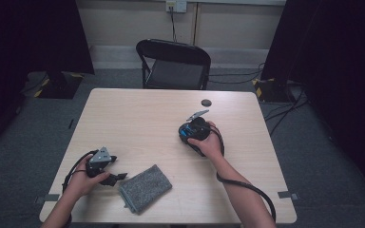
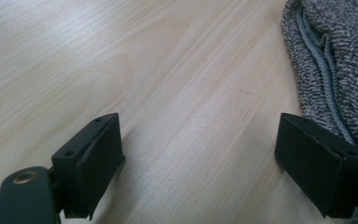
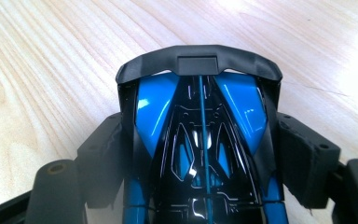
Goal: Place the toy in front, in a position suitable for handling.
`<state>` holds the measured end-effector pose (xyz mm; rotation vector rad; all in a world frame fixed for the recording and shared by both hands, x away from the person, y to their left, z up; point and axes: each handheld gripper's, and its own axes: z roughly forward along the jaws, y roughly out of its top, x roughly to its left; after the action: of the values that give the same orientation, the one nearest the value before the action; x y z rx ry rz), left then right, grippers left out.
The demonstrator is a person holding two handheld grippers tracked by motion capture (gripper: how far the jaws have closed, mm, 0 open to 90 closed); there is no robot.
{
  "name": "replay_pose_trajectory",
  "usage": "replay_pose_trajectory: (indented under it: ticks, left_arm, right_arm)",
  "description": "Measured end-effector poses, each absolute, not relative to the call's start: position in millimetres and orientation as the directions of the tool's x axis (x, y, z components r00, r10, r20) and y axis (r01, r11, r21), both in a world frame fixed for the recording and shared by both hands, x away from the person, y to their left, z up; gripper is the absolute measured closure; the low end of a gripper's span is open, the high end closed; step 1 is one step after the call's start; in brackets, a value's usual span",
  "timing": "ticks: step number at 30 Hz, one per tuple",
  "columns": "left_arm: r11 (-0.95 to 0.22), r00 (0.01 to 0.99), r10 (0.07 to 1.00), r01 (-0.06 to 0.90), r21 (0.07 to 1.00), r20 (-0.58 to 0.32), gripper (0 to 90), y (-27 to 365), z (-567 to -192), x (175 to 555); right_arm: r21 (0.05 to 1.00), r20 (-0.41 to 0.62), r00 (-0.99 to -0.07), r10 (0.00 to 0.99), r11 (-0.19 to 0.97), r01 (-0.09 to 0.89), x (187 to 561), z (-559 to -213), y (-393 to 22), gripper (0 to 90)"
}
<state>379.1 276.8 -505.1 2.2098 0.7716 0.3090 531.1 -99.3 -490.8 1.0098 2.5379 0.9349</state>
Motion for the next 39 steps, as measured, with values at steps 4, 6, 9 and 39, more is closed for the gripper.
replay_pose_trajectory:
  ticks: [4,6,9,39]
  left_arm:
    - [-0.528,0.788,0.615,0.431,0.732,-0.021,14.6,277,-505,379]
    - [-0.528,0.788,0.615,0.431,0.732,-0.020,14.6,277,-505,379]
    - [-0.528,0.788,0.615,0.431,0.732,-0.020,14.6,277,-505,379]
    - [-0.528,0.788,0.616,0.430,0.733,-0.018,14.6,277,-505,379]
  right_arm:
    - [0.644,0.004,-0.738,0.675,0.563,0.519,531,-494,-99,25.4]
    - [0.644,0.002,-0.739,0.674,0.564,0.516,530,-495,-99,25.4]
    - [0.643,0.000,-0.745,0.667,0.570,0.511,530,-495,-98,25.4]
    - [0.694,0.036,-0.742,0.669,0.518,0.501,490,-484,-146,14.3]
